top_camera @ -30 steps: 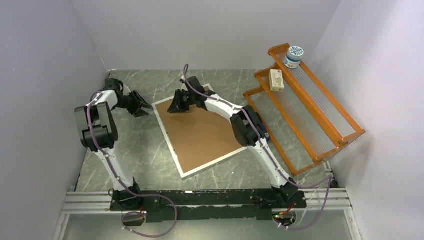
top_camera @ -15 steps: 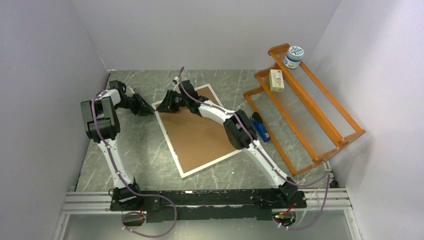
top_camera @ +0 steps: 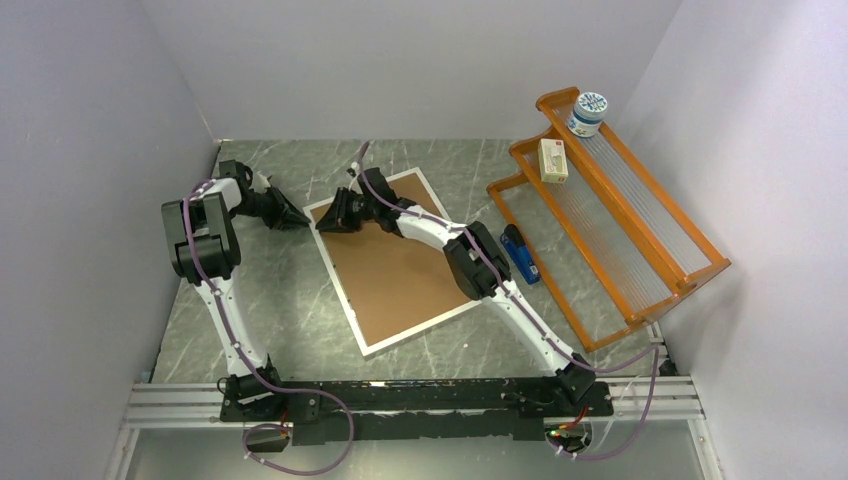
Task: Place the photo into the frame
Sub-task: Install the photo frame at the center of the board.
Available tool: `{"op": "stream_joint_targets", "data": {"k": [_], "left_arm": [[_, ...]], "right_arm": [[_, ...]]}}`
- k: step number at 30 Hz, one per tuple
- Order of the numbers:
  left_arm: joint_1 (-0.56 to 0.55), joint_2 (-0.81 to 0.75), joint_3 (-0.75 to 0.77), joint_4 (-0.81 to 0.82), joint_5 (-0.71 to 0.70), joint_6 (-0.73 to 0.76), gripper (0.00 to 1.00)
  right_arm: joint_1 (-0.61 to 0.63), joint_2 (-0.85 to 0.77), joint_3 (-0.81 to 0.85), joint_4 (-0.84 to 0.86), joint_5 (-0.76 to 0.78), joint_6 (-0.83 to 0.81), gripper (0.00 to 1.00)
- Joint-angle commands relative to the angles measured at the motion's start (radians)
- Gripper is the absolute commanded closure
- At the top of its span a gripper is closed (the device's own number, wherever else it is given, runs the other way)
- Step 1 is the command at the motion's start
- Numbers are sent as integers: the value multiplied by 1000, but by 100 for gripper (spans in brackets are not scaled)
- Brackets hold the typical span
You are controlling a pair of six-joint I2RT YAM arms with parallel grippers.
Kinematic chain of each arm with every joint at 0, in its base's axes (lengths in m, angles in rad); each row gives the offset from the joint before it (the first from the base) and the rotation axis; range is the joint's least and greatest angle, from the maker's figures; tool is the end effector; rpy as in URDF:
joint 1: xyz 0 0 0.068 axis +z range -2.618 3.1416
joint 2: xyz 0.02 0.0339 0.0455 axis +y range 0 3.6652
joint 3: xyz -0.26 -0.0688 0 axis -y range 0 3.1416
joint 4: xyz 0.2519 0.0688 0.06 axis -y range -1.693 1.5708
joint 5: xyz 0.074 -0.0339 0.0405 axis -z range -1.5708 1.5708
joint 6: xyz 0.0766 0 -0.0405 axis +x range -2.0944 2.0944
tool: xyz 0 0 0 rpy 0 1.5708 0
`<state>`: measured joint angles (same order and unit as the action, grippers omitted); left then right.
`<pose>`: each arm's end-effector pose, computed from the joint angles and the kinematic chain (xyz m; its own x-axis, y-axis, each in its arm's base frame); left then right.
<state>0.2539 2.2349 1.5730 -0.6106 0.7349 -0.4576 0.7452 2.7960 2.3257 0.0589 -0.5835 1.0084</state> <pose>0.4526 0.0644 0.0857 -0.8319 -0.5545 0.0195 -0.4048 0.5826 -0.7048 0.4438 0.4669 0.0858 -0.9494 0.0846 -0.3023 -0.2510 0.3739 0.8929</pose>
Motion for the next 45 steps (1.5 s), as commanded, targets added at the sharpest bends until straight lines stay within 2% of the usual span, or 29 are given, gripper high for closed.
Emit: {"op": "stream_joint_targets", "data": {"k": [1,6,11,19,27,33,45], "left_arm": [[-14,52,-11,-35,-119,32,80],[-14,59,-8,-35,-121,32,81],[-15,57,-8,-42,-129,36,81],[-14,67,-4,-41,-129,37,82],[-15,68,-7,-37,-130,35,82],[-13,67,-14,-32,-135,34,83],[-14,64,-19,-34,-140,36,83]], "right_arm": [[-2,15,37,-34,-24,-20,78],[-3,2,11,-23,-34,-21,79],[-11,-42,-42,156,-72,56,79],[-9,-73,-56,240,-103,65,82],[-1,-27,-4,72,-79,-12,84],[0,-12,-6,-77,9,-87,87],[-26,3,-33,-278,207,-94,90]]}}
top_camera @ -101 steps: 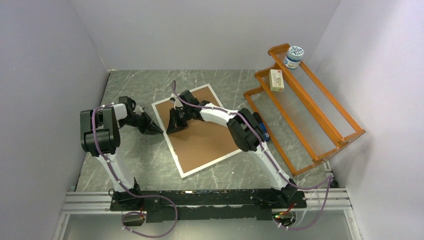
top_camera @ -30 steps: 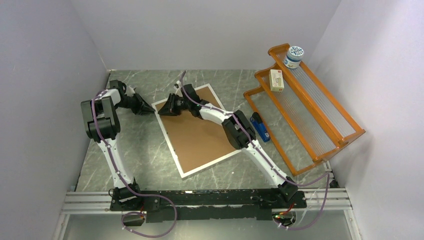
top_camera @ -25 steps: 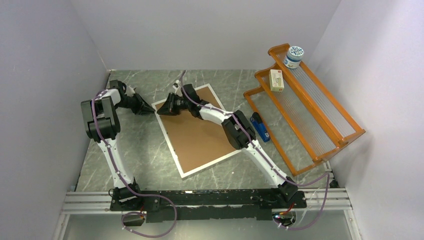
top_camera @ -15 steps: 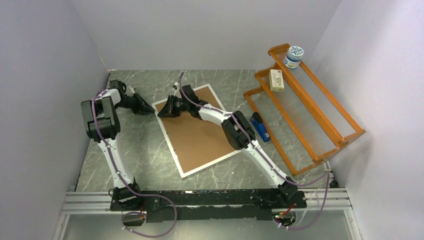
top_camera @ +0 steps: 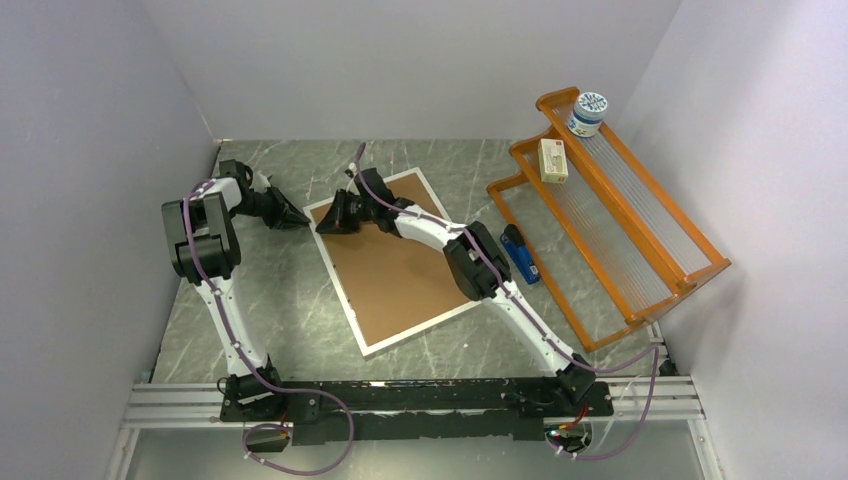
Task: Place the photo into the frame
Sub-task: Install the photo frame at the center of the board.
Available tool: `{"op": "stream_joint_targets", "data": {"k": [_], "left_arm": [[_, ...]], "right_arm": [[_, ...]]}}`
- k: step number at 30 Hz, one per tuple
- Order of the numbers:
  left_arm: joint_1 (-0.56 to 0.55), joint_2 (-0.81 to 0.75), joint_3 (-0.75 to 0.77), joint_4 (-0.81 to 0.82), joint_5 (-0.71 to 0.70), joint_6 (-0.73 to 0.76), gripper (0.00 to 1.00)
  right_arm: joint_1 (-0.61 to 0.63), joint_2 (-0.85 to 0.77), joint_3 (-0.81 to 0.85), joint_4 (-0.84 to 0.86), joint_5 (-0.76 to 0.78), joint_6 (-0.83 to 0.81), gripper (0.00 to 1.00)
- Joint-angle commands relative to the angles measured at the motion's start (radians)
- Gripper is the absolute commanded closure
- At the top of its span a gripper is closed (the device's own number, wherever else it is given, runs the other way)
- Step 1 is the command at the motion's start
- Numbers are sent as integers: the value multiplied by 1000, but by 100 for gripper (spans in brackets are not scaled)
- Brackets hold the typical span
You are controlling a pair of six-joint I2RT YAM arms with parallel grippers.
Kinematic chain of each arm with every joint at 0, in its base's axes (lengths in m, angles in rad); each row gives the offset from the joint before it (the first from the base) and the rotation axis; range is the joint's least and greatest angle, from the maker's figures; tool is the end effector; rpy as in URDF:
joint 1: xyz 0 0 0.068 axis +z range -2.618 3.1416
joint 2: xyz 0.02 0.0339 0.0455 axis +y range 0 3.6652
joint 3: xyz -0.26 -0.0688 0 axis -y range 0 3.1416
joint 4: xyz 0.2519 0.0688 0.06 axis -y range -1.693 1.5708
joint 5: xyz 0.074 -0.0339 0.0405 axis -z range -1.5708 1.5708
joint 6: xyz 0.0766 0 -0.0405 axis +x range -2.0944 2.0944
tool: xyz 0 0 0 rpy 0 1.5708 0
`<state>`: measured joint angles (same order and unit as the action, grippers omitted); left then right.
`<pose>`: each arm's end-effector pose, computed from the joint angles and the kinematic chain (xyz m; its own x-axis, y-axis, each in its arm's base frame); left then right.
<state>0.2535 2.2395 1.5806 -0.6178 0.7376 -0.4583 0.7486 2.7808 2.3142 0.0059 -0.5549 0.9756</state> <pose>0.4534 0.0642 0.0856 -0.8322 -0.5539 0.0248 -0.4071 0.5802 -0.7055 0.4413 0.4650 0.0837 -0.9479 0.0800 -0.3083 -0.2485 0.4196 0.8730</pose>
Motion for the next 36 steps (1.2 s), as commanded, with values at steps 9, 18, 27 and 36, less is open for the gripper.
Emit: {"op": "stream_joint_targets", "data": {"k": [9,18,27,36], "left_arm": [[-14,61,-16,-33,-147,38,83],[-14,54,-8,-40,-143,37,83],[-13,11,37,-46,-55,21,59],[-41,-145,-127,21,10,-30,30]], "right_arm": [[-43,-13,-106,-322,219,-184,92],[-48,-30,-17,-483,347,-233,95],[-147,-337,-29,-485,352,-365,75],[-191,-643,-424,-633,-15,-773,56]]}}
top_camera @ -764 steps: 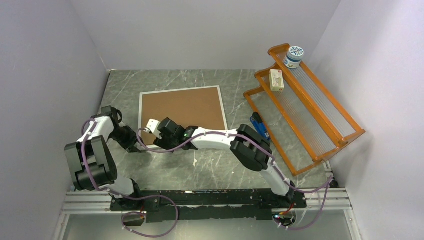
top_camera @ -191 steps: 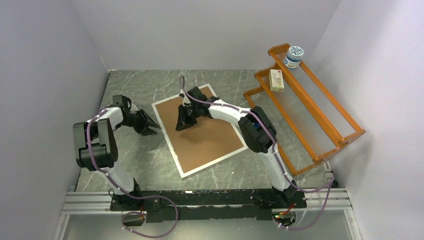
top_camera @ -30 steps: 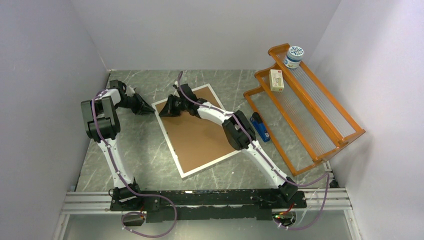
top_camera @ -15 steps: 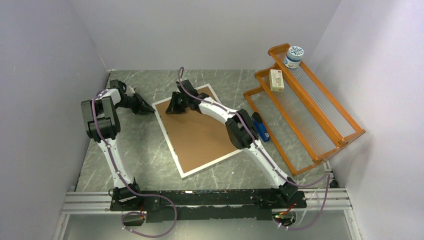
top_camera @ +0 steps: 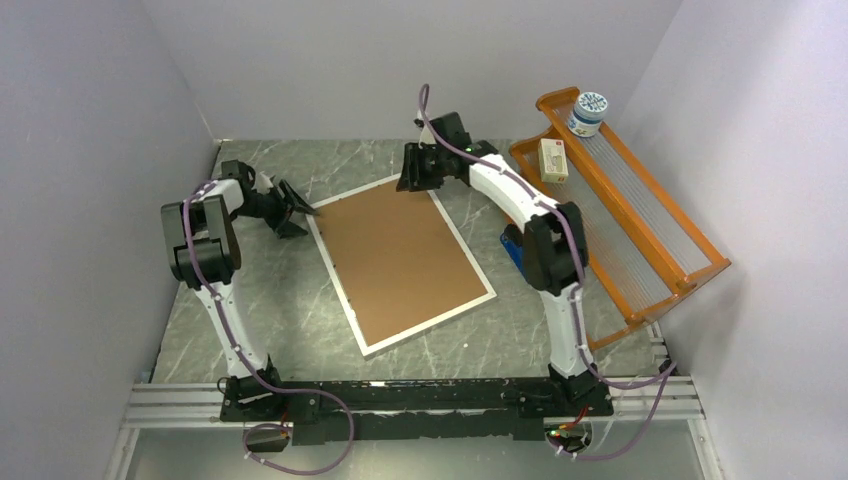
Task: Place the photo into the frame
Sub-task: Install the photo frame at the center of the board.
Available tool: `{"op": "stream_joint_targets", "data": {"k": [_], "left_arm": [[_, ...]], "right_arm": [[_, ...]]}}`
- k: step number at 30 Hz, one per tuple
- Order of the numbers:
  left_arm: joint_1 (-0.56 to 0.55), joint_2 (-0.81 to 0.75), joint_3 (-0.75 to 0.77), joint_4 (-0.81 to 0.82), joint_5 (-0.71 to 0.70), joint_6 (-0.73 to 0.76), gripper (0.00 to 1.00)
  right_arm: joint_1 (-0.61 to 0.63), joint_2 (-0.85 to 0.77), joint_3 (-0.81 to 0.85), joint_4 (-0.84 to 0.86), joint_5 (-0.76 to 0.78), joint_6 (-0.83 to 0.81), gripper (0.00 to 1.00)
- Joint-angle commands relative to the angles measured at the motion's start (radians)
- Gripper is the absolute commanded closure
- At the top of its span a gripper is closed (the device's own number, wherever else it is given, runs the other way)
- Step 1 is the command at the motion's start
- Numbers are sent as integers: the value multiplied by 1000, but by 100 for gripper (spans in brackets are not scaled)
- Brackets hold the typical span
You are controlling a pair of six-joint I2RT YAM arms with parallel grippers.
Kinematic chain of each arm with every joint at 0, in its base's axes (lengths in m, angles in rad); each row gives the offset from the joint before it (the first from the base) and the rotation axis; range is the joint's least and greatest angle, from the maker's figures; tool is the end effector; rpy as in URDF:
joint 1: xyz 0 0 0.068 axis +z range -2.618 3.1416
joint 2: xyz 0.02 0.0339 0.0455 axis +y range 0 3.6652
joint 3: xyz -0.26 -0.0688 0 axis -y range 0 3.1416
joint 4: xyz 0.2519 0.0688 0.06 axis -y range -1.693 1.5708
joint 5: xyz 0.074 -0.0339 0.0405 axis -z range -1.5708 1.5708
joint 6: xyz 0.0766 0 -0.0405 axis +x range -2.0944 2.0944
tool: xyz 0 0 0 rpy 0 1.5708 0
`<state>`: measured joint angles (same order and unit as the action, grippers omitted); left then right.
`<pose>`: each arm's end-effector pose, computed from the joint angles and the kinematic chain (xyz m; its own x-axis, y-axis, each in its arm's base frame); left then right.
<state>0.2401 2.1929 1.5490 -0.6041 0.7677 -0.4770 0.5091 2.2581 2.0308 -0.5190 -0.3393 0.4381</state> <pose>0.4497 0.0553 0.0991 -0.8380 -0.5453 0.0206 -0.3848 0.5639 -0.7307 0.4689 0.2909 0.2169 -0.8223 -0.0009 -0.5690 -0.3579 0.7782 0.5161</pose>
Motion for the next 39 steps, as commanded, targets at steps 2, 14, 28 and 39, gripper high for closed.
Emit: {"op": "stream_joint_targets", "data": {"k": [2,14,28,39], "left_arm": [[-56,-146,-154,17,-46,-20,29],[-233,-547,-617,176,-325,-194,31],[-315,-559,-778,225,-266,-213,66],[-320,-533,-733,108,-401,-160,74]], "right_arm": [[64,-183,-270,-94,-309,-281,57],[245,-351,-722,70,-467,-290,72],[338,-355,-879,273,-469,-172,88],[331,-411,-961,254,-526,-245,89]]}}
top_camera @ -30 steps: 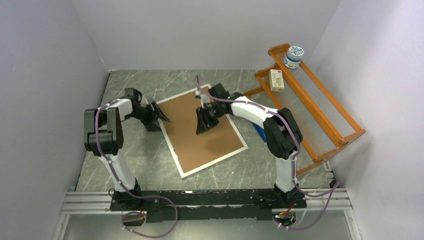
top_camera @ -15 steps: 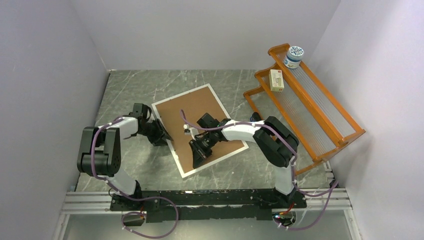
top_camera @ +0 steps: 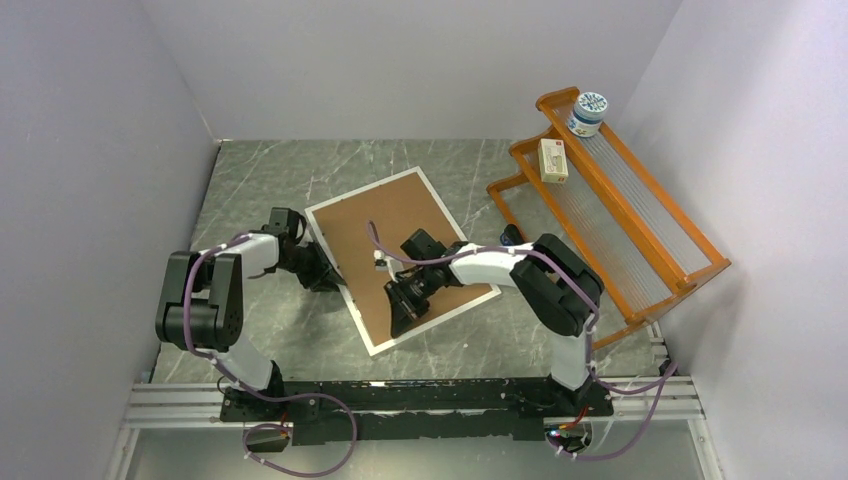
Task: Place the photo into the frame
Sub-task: Install the photo frame at the center of the board.
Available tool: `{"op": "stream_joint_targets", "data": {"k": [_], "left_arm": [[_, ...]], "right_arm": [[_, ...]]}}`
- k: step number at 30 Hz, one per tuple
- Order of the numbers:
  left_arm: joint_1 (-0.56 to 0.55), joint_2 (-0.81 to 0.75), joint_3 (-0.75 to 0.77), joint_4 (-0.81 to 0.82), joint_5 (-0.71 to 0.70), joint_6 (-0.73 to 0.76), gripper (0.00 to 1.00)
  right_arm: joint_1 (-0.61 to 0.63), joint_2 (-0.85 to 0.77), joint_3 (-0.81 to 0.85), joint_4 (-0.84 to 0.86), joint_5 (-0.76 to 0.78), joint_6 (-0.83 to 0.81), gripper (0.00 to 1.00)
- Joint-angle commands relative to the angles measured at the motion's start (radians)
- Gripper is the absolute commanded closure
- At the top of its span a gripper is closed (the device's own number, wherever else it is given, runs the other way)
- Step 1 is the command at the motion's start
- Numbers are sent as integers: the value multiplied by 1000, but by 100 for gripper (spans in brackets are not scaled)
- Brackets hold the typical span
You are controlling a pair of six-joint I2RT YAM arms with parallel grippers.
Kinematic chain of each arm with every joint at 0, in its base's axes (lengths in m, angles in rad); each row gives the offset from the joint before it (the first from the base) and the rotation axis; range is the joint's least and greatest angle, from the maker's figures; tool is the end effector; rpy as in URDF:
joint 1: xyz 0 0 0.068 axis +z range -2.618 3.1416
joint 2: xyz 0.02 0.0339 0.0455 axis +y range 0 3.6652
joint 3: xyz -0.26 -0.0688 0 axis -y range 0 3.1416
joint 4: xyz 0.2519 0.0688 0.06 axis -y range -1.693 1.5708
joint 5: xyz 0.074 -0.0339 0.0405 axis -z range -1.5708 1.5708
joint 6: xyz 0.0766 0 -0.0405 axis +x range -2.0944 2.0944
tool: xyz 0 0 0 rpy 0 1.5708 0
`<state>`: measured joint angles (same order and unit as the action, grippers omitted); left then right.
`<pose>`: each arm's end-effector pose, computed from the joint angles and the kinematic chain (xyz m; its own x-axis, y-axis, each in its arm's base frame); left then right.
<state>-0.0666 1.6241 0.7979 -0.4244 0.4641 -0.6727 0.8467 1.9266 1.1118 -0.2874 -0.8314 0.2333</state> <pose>0.2906 -0.0537 0.0933 -0.8654 -0.5007 0.0186 -0.4336 0.7299 -0.5284 0.2118 0.3250 0.1030 -0.7428 -0.6048 -0.2870 -0.5695 0.3456 0.7458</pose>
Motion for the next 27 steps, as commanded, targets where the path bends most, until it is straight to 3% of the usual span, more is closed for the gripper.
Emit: {"op": "stream_joint_targets", "data": {"k": [1,7,27], "left_arm": [[-13,39,22,-77,-106,38,75],[-13,48,25,-74,-111,41,78],[-13,10,4,-82,-121,33,80]], "right_arm": [[-9,-87,-55,26,-32,-37,89],[-31,-116,-116,69,19,-8,89],[-68,-1,-73,33,178,-48,92]]}}
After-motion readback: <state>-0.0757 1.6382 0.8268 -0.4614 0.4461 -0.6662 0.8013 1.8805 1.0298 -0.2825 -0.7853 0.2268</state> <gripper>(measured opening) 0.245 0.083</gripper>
